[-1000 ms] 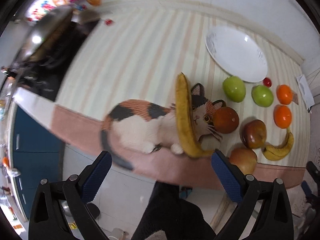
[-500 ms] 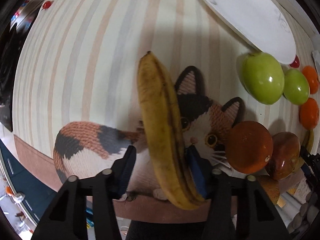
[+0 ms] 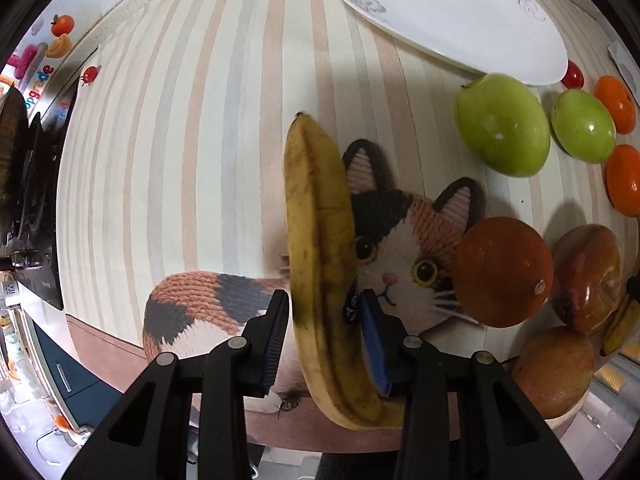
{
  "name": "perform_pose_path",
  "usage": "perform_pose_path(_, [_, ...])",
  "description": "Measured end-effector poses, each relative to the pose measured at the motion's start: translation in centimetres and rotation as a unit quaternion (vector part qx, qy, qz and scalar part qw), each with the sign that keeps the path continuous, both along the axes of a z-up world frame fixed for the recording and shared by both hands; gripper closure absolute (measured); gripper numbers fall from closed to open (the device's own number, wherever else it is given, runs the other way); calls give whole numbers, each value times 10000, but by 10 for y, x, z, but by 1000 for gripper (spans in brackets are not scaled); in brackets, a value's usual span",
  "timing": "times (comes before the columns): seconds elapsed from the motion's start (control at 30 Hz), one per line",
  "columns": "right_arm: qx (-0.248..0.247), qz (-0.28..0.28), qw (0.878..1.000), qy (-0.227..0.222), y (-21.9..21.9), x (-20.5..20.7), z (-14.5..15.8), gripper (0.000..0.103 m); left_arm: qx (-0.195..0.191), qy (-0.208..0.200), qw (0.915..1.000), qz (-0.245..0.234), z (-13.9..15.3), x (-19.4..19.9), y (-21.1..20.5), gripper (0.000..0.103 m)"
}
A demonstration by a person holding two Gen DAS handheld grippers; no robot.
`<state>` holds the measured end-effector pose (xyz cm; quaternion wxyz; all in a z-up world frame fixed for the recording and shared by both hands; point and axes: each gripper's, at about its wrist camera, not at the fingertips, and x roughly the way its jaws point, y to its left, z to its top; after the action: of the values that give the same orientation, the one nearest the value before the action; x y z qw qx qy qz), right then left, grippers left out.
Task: Organize fruits
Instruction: 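Grasp the banana on the cat mat with the left gripper while the right grasps the other banana, then carry both bananas onto the white plate and open both grippers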
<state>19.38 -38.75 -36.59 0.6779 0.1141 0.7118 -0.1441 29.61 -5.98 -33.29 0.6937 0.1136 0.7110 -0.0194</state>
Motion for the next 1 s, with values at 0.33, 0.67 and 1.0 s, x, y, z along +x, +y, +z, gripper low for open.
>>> perform_pose_path(0.33, [46, -773, 9967, -248, -3, -17, 0, 58, -522, 118, 9972, 528, -5, 7, 21, 70])
perform_pose_path(0.67, [319, -1275, 9901, -484, -28, -46, 26, 60, -699, -25, 9957, 613, 27, -5, 52, 71])
perform_pose_path(1.0, [460, -1223, 9828, -1304, -11, -25, 108, 65, -1094, -547, 9924, 162, 98, 5, 43, 71])
